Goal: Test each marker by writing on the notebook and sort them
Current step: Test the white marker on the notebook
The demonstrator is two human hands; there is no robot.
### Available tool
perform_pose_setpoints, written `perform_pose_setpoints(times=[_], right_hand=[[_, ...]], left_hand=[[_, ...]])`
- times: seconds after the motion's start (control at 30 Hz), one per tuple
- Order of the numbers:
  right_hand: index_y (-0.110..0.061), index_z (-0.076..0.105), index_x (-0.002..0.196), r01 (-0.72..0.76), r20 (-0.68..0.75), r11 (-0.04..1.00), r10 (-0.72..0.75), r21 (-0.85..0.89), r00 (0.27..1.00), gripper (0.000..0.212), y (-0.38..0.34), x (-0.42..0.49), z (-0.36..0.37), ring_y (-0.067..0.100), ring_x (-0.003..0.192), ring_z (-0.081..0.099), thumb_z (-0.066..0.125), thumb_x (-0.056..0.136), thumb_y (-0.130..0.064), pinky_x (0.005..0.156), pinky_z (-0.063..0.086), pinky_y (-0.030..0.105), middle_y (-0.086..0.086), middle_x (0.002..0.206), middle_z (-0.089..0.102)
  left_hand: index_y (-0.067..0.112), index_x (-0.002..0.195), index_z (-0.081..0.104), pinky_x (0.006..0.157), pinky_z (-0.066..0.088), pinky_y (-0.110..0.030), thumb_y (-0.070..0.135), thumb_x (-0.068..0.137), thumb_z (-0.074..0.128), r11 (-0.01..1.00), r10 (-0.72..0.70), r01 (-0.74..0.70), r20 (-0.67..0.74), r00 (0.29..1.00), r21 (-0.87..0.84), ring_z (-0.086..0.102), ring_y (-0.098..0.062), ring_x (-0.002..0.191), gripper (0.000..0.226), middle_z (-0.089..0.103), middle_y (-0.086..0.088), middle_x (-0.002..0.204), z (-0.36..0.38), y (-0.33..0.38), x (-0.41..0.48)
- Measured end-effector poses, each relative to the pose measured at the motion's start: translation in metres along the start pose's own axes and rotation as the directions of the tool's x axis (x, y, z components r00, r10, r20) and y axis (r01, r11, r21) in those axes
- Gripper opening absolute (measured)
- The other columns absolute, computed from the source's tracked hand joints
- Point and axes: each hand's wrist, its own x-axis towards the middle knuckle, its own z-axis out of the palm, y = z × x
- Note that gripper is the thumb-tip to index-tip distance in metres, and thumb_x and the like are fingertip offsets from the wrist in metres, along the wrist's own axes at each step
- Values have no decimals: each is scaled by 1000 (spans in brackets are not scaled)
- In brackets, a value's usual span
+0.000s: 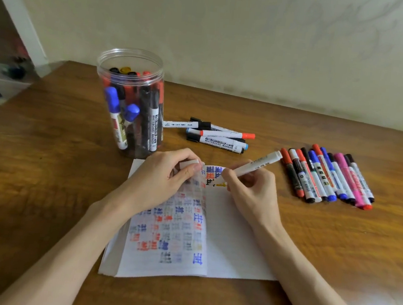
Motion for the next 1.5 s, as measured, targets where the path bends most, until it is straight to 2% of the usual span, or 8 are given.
perform_pose_setpoints(times=[0.17,0.37,0.53,0.7,1.0,1.17,1.33,1.5], right_hand=[[-20,72,73,38,-4,998,-38,-48,999,15,1,0,0,6,68,70,72,87,-15,65,55,26,-6,72,76],[-22,71,73,71,16,995,-70,-67,997,16,0,-3,0,11,71,73,71,88,-15,68,59,32,-6,73,76],[-23,69,72,119,-1,988,-120,-98,993,19,0,-3,2,5,60,63,72,89,-15,58,52,27,-7,67,72],[-21,69,71,79,-18,995,-81,-65,997,17,3,0,0,4,58,58,72,87,-16,57,46,23,-6,64,70],[-24,67,70,136,21,988,-134,-79,991,21,2,-3,2,3,58,58,71,88,-13,57,49,25,-12,61,65],[-19,67,71,100,-24,992,-102,-78,995,16,5,-1,1,3,58,56,72,86,-16,57,47,26,-6,63,66],[-21,68,70,105,1,994,-105,-42,994,19,3,-1,0,7,63,65,72,87,-14,62,54,29,-3,68,72],[-24,67,69,137,31,989,-135,-60,990,21,4,-2,2,4,59,60,71,87,-14,60,51,30,-11,62,66]], left_hand=[[31,114,67,81,44,-3,43,103,50,999,-6,5,9,1000,41,61,8,101,23,70,20,102,2,1,2],[31,115,67,82,47,-8,45,102,51,999,-2,2,3,1000,42,62,8,100,25,68,23,97,2,1,2],[30,115,68,82,51,-13,45,101,51,999,7,-7,-2,1000,32,64,6,99,27,68,23,97,2,1,2],[32,115,67,81,51,-13,45,101,50,999,5,-5,6,1000,32,64,6,100,26,69,24,101,2,0,2],[35,116,67,78,49,-9,44,102,52,998,4,-3,-4,1000,58,63,8,102,22,68,25,102,2,-1,3],[33,117,67,78,47,-5,44,102,52,999,0,0,-2,1000,42,63,8,100,24,67,26,100,2,0,2],[33,117,67,79,47,-5,45,102,51,999,3,-3,-1,1000,41,62,8,102,25,67,25,101,2,-1,2],[36,116,66,76,47,-5,45,101,51,999,1,-1,-6,1000,53,62,9,101,23,66,27,99,2,-2,3]])
